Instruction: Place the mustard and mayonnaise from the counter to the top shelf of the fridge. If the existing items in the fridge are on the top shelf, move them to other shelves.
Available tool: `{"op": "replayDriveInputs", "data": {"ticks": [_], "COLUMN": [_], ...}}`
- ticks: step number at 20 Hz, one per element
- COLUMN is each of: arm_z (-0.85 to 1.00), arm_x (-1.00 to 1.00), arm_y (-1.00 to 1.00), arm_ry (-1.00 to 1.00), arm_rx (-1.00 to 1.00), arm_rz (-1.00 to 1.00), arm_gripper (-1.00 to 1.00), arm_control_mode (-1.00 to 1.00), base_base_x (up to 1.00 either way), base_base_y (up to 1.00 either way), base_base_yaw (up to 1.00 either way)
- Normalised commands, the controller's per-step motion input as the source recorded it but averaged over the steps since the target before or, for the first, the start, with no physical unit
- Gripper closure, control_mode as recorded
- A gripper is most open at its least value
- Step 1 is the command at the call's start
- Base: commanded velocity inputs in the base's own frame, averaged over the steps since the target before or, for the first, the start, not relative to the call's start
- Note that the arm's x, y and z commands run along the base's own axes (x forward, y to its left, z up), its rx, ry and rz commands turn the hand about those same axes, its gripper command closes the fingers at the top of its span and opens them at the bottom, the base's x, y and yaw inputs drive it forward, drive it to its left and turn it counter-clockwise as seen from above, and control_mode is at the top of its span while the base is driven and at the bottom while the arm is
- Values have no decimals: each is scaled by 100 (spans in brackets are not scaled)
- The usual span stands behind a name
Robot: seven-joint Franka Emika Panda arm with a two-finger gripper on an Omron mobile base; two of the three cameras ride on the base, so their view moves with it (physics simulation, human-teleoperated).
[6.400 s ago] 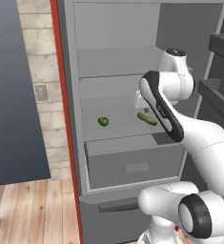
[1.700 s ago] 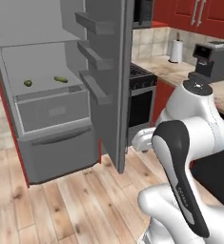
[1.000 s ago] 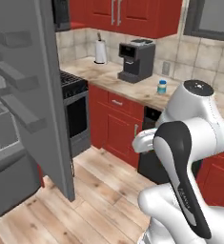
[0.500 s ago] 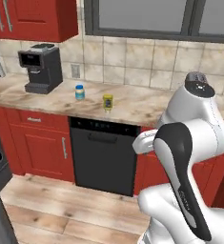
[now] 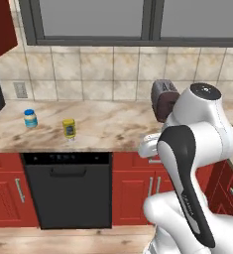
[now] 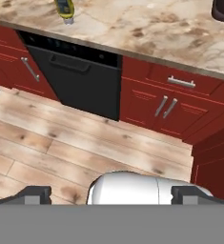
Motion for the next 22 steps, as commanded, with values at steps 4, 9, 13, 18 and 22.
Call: {"op": "replayDriveInputs", "data": {"ticks": [4,9,13,18,22], "arm_z": [0,0,0,0,0], "arm_x": [0,0,0,0,0], "arm_y": [0,0,0,0,0], "arm_ry": [0,0,0,0,0], "arm_rx": [0,0,0,0,0], "arm_rz": [0,0,0,0,0], "arm_gripper": [-100,-100,-100,-100,-100], "arm_control_mode": [100,100,100,100,100], "base_base_x": [67,61,41,31,28], "base_base_y": [14,28,56,72,66], "base_base_yaw": [-14,-17,-19,-17,-14]}}
